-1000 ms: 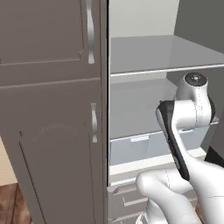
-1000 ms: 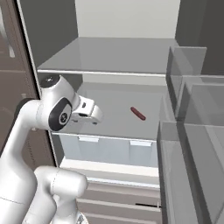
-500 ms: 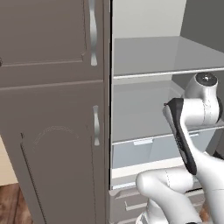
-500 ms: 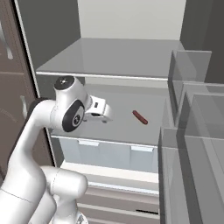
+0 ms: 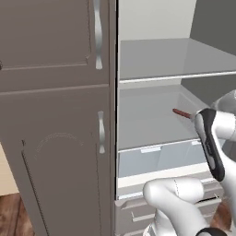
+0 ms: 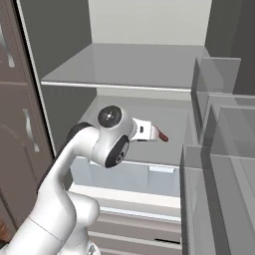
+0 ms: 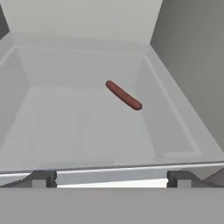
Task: Move the hot dog bun to the plate on the dining table and place the condiment next to that plate. Then navigate to the fridge and take the sausage and place it on the plate as well.
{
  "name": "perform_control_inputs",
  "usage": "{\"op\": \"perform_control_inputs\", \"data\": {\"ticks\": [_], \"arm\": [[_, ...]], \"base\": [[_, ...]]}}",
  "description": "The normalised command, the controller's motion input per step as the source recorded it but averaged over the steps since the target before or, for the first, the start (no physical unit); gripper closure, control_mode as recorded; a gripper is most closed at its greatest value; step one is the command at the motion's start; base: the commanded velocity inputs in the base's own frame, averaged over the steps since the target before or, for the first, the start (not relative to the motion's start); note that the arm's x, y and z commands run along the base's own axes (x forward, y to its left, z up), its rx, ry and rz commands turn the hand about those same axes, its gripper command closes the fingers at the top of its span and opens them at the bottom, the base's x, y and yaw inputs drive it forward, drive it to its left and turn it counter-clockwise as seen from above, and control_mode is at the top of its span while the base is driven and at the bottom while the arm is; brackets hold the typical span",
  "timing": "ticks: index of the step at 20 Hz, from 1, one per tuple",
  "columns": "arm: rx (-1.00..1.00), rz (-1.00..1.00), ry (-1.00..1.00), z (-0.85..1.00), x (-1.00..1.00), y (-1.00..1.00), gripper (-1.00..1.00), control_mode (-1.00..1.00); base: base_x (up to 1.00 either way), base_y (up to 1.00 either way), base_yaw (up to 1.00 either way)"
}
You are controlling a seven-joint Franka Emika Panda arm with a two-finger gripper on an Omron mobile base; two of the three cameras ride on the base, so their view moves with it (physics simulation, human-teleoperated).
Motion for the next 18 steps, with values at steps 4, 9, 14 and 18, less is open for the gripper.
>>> {"op": "perform_control_inputs", "data": {"ticks": [4, 9, 14, 18], "arm": [[-0.04, 0.02, -0.15, 0.00, 0.44, -0.27, -1.00, -1.00], [-0.03, 0.00, 0.00, 0.00, 0.70, -0.06, -1.00, -1.00], [-0.03, 0.00, 0.04, -0.14, 0.59, -0.10, -1.00, -1.00], [-0.03, 0.00, 0.05, -0.23, 0.42, -0.17, -1.00, -1.00]], "base": [[0.00, 0.00, 0.00], [0.00, 0.00, 0.00], [0.00, 0.00, 0.00], [0.00, 0.00, 0.00]]}}
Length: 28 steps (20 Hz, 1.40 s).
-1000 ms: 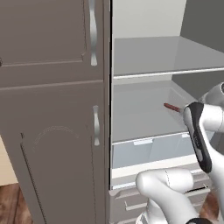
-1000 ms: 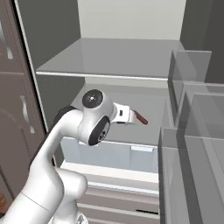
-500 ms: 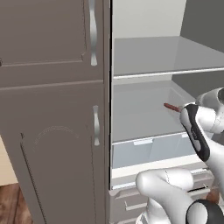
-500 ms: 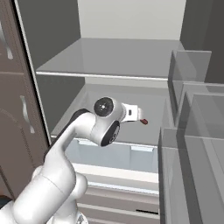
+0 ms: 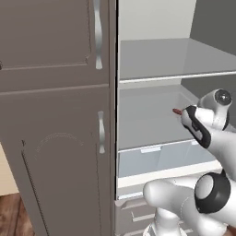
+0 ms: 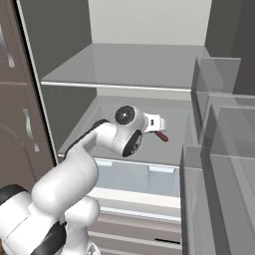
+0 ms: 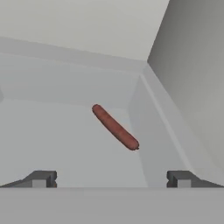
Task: Move the hot dog bun to the plate on the dining table and place the condiment next to that plate. Then navigate to the fridge and take the sausage and place it on the plate as well.
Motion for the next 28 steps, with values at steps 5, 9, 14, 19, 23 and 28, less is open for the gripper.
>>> {"op": "perform_control_inputs", "data": {"ticks": [5, 9, 14, 19, 23, 28], "arm": [[-0.01, 0.07, 0.00, -0.37, 0.04, -0.18, -1.00, -1.00], [0.00, 0.13, 0.00, -0.28, 0.18, -0.15, -1.00, -1.00], [0.00, 0.14, 0.00, -0.07, 0.25, -0.07, -1.00, -1.00], [0.00, 0.12, 0.00, 0.00, 0.37, -0.22, -1.00, -1.00], [0.00, 0.11, 0.00, -0.01, 0.24, -0.24, -1.00, -1.00], [0.00, 0.09, 0.03, -0.10, 0.16, -0.09, -1.00, -1.00]], "base": [[0.00, 0.00, 0.00], [0.00, 0.00, 0.00], [0.00, 0.00, 0.00], [0.00, 0.00, 0.00], [0.00, 0.00, 0.00], [0.00, 0.00, 0.00]]}}
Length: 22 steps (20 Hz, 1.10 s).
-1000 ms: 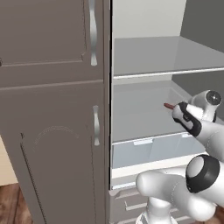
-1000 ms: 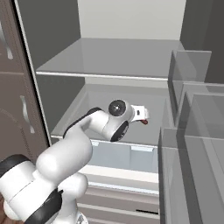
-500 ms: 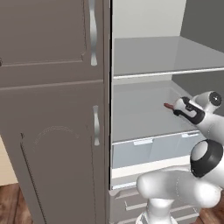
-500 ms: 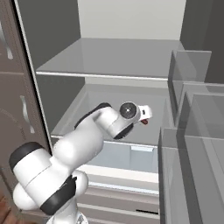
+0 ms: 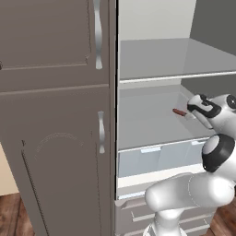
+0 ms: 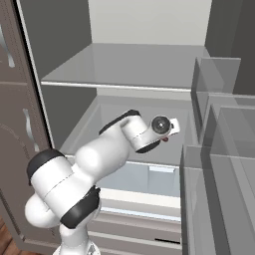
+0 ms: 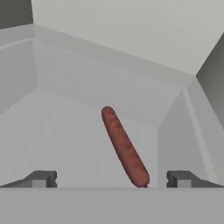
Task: Move the hot dog bun to the plate on the dining table and place the condiment next to that plate. Then navigate to the fridge and take the sausage and place it on the plate as well.
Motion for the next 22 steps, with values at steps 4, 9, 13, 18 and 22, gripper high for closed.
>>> {"op": "perform_control_inputs", "data": {"ticks": [4, 9, 13, 18, 22], "arm": [[0.00, 0.09, 0.02, -0.16, 0.23, -0.01, -1.00, -1.00], [0.00, 0.06, 0.00, -0.10, 0.18, 0.00, -1.00, -1.00], [0.00, 0.03, 0.00, -0.19, 0.16, 0.00, -1.00, -1.00], [0.00, 0.04, 0.00, -0.23, 0.13, 0.00, -1.00, -1.00], [0.00, 0.03, 0.00, -0.16, 0.30, 0.00, -1.00, -1.00]], "base": [[0.00, 0.00, 0.00], [0.00, 0.00, 0.00], [0.00, 0.00, 0.00], [0.00, 0.00, 0.00], [0.00, 0.00, 0.00]]}}
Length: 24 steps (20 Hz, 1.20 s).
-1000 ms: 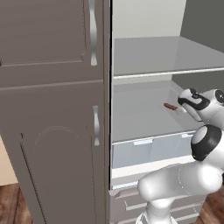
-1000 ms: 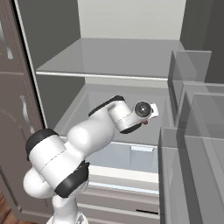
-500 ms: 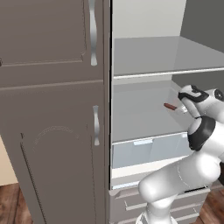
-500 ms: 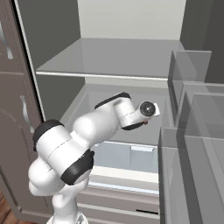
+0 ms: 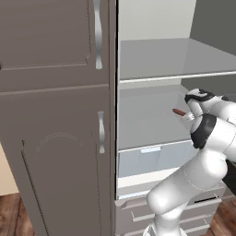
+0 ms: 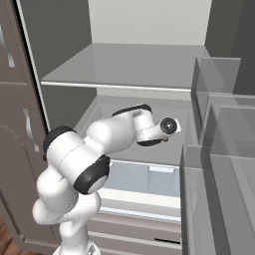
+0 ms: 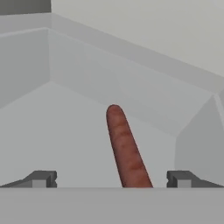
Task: Move the hot dog bun to the plate on the dining table and place the condiment next to that plate. Then navigate to the fridge and take the sausage and place it on the plate as well.
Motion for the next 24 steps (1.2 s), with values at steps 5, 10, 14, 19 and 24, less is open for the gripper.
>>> {"op": "perform_control_inputs", "data": {"ticks": [5, 10, 14, 19, 24], "arm": [[0.00, 0.03, 0.00, -0.04, 0.28, 0.00, -1.00, -1.00], [-0.03, 0.02, 0.00, -0.05, 0.23, 0.00, -1.00, -1.00], [-0.04, 0.00, 0.00, -0.11, 0.15, -0.01, -1.00, -1.00], [-0.04, 0.00, 0.00, -0.06, 0.13, -0.02, -1.00, -1.00], [-0.03, 0.00, 0.00, -0.05, 0.16, -0.03, -1.00, -1.00]], "base": [[0.00, 0.00, 0.00], [0.00, 0.00, 0.00], [0.00, 0.00, 0.00], [0.00, 0.00, 0.00], [0.00, 0.00, 0.00]]}}
